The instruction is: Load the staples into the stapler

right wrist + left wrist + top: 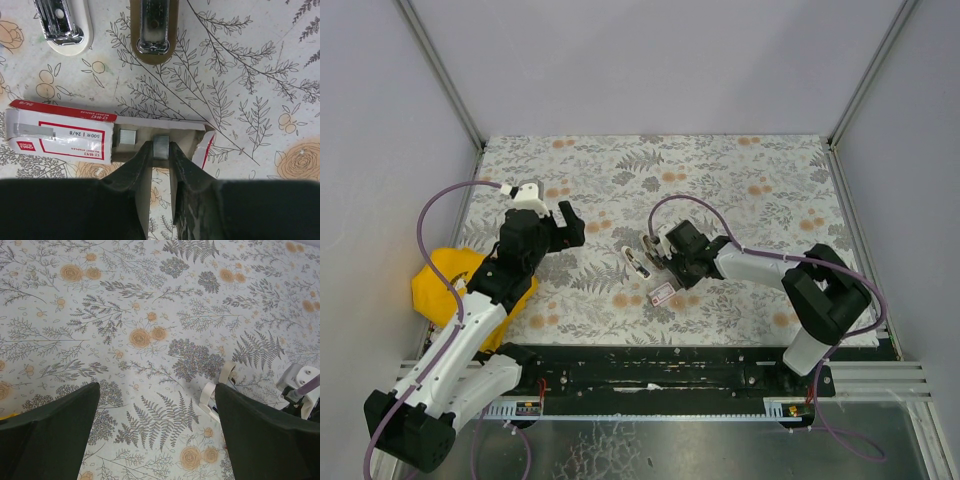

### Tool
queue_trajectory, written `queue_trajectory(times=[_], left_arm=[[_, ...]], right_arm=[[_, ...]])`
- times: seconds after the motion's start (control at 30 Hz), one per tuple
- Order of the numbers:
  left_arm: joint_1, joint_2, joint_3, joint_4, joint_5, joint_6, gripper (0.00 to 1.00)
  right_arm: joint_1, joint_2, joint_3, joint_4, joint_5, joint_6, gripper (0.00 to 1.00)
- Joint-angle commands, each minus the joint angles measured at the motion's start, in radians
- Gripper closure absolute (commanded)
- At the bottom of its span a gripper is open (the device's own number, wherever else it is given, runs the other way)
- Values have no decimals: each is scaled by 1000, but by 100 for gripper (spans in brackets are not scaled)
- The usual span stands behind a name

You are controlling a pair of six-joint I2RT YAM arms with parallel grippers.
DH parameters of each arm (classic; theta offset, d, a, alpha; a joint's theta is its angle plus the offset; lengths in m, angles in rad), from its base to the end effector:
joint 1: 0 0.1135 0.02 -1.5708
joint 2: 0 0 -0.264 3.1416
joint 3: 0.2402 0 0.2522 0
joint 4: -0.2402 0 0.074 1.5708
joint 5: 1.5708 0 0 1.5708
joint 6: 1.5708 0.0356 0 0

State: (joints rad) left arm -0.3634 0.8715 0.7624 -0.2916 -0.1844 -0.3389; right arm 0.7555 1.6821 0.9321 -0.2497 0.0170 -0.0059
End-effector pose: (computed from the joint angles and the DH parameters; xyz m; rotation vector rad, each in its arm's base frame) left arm 0.1897 -0.0652 0.3060 -0.0966 1.9724 -0.2780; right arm 0.2397 0.2249 0.1606 -0.9571 2.4090 0.2581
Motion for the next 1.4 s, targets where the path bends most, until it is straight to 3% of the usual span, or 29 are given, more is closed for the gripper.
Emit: queue_trajectory(times=[0.0, 0.23, 0.4, 0.63, 0.8, 0.97, 1.2, 1.37], left_arm=[[7, -21, -5, 25, 0, 2, 3], [5, -33, -23, 60, 111, 8, 5], [-53, 8, -53, 118, 295, -37, 9], [-268, -39, -223, 414, 410, -269, 9], [-354, -54, -284, 626, 491, -363, 9], [-379, -40, -294, 756, 591, -412, 8], [-381, -107, -298, 775, 545, -415, 7], [-381, -82, -313, 877, 552, -510, 20]], right_arm=[[8, -90, 8, 21, 29, 45, 77], [-14, -209, -51, 86, -78, 121, 78], [-155, -303, -174, 253, -341, 237, 79], [-228, -430, -268, 484, -662, 497, 80], [-228, -483, -336, 842, -855, 802, 80], [-228, -469, -349, 1111, -943, 1024, 79], [-226, -457, -369, 1401, -965, 1257, 78], [-213, -452, -361, 1450, -964, 1310, 78]])
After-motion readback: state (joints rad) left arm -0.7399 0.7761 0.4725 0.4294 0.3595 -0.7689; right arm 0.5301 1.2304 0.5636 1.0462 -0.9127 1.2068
